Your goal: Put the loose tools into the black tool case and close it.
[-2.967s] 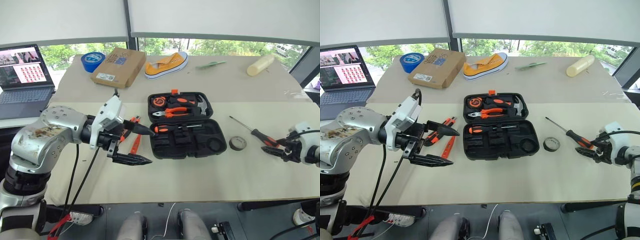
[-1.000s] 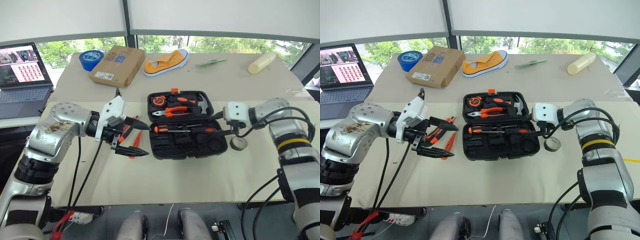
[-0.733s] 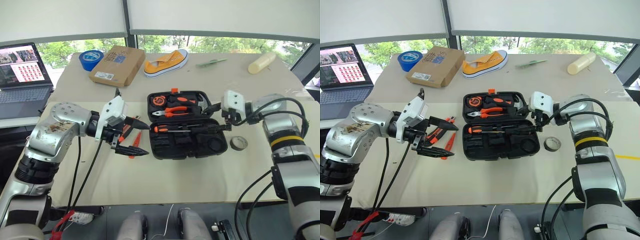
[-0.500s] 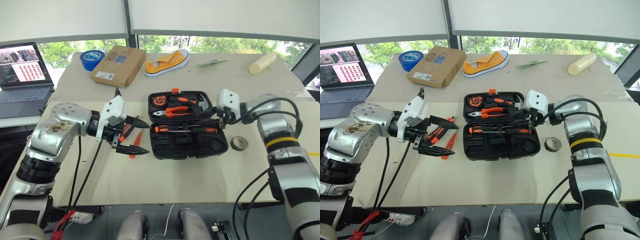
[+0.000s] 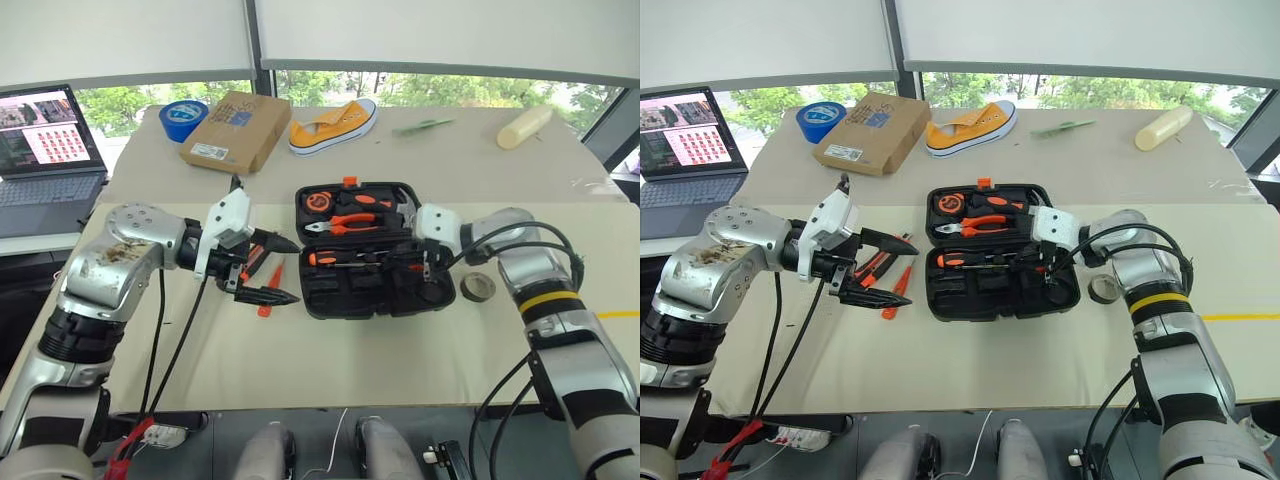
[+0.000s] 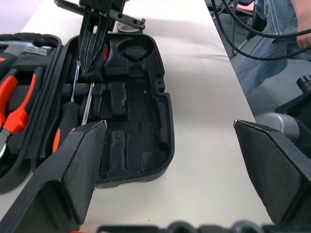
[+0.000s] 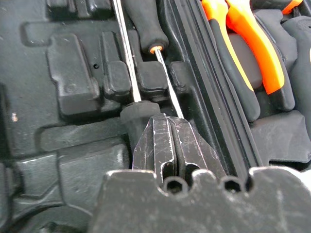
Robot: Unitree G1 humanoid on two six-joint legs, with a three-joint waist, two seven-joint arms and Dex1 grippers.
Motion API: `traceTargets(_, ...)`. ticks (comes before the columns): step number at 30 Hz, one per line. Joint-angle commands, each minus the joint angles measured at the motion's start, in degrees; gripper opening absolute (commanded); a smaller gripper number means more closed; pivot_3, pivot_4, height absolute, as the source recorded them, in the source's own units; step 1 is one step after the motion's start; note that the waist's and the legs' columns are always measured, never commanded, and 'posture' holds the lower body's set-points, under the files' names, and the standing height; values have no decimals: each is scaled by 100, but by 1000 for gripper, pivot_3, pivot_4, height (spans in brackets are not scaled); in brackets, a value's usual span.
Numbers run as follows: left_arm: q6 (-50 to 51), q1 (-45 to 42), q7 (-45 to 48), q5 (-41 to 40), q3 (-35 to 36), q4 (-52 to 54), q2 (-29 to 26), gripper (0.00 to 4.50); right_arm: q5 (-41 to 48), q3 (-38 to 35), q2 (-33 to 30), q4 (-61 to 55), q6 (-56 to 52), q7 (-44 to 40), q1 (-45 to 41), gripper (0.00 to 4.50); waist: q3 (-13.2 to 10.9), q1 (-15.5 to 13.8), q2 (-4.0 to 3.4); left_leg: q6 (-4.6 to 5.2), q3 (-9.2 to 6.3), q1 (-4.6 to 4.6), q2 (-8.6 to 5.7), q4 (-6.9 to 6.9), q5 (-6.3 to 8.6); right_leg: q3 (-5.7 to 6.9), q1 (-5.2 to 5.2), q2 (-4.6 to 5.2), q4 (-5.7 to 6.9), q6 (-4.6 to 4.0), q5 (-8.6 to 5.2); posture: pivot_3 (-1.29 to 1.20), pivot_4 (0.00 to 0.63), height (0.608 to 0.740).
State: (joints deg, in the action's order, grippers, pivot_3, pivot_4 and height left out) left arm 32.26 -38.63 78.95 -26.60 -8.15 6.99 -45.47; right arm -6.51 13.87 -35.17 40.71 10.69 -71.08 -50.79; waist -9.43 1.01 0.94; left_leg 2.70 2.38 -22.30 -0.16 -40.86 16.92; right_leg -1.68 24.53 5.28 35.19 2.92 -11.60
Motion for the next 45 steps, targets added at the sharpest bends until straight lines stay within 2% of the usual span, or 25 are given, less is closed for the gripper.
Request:
traceTargets(1, -161, -151, 3, 62, 12, -2, 22, 4500, -403, 376, -31, 65, 442, 20, 161, 33, 1, 4, 1, 0, 0, 2, 0, 0, 0, 0, -2, 0, 0, 0, 0, 0, 150, 735)
traceTargets(6, -187, -151, -24, 105, 13, -36, 48, 4500, -360, 290, 34, 99, 536, 123, 112, 33, 2, 4, 4, 0, 0, 8, 1, 0, 0, 0, -9, -1, 0, 0, 0, 0, 150, 735)
traceTargets(10, -145, -68, -195, 174, 80, -18, 17, 4500, 53, -67, 51, -169, 189, 89, -23, 33, 2, 6, 4, 1, 0, 8, 2, 1, 0, 0, -8, -2, 0, 0, 0, 0, 150, 735)
traceTargets(12, -80, 84, -422, 157, 244, 90, 5, 4500, 379, -367, 61, -482, -170, 177, -84, 33, 2, 6, 3, 1, -1, 6, 2, 1, 1, 0, -7, -1, 0, 0, 0, 0, 150, 735)
traceTargets(16, 553, 776, -1184, -94, 930, 830, -177, 4500, 1351, -962, 36, -1954, -1757, 141, 157, 33, 1, 45, 2, 0, 1, -23, 4, 2, 0, -10, 41, 2, 20, -1, 0, 0, 150, 735)
traceTargets(19, 1224, 1711, -1785, -330, 1792, 1513, -366, 4500, 2099, -1309, -107, -3311, -2916, 147, 526, 829, 1, 32, 3, -5, -2, -60, 8, -3, -3, -5, 103, 6, 69, -1, 0, 0, 150, 735)
traceTargets(21, 1490, 2214, -1980, -468, 2219, 1840, -466, 4500, 2453, -1468, -220, -3893, -3394, 145, 733, 1482, 1, 9, 3, -6, -3, -71, 7, 0, -3, -1, 114, 8, 68, -1, 0, 0, 150, 735)
traceTargets(25, 1982, 3858, -2380, -319, 3549, 2466, -638, 4500, 3583, -1958, -733, -5146, -4415, -173, 1367, 2854, 1, -20, 3, 25, -1, -78, 2, -3, 14, -1, 118, 19, 65, -2, 1, 0, 150, 735)
traceTargets(28, 2734, 4526, -2580, -683, 4218, 3192, -696, 4500, 4118, -2231, -1122, -5640, -4851, -269, 1753, 3947, -3, -74, 14, 33, -4, -75, 2, -4, 19, 16, 108, 29, 61, -4, 1, 0, 150, 735)
traceTargets(30, 3176, 4657, -2738, -940, 4436, 3512, -707, 4500, 4338, -2332, -1272, -5796, -5035, -206, 1881, 4435, -4, -116, 16, 33, -16, -72, 3, -4, 20, 35, 92, 34, 53, -11, 6, 0, 150, 735)
traceTargets(34, 3753, 4027, -3226, -1183, 3804, 3578, -870, 4500, 4312, -2307, -1365, -5928, -4977, 28, 2062, 4435, -3, -172, 16, 22, -30, -25, 2, -1, 15, 64, 33, 39, 2, -25, 13, 0, 150, 735)
traceTargets(40, 5202, 1216, -4658, -857, 1826, 2564, -171, 4500, 4389, -2393, -1335, -6318, -4963, 460, 2443, 4435, -2, -217, 23, 5, -60, 10, -4, 0, 5, 89, -22, 21, -9, -37, 20, 0, 150, 735)
traceTargets(43, 5648, 208, -4857, -808, 1092, 1938, 282, 4500, 4366, -2422, -1254, -6588, -4903, 769, 2696, 4435, 0, -184, 27, 3, -63, 2, -6, 0, 3, 88, -20, 14, 11, -36, 22, 0, 150, 735)
traceTargets(45, 5768, -74, -4908, -778, 775, 1720, 375, 4500, 4356, -2427, -1217, -6697, -4868, 907, 2796, 4435, 0, -163, 28, 2, -63, -2, -6, 2, 2, 88, -16, 12, 6, -36, 21, 0, 150, 735)
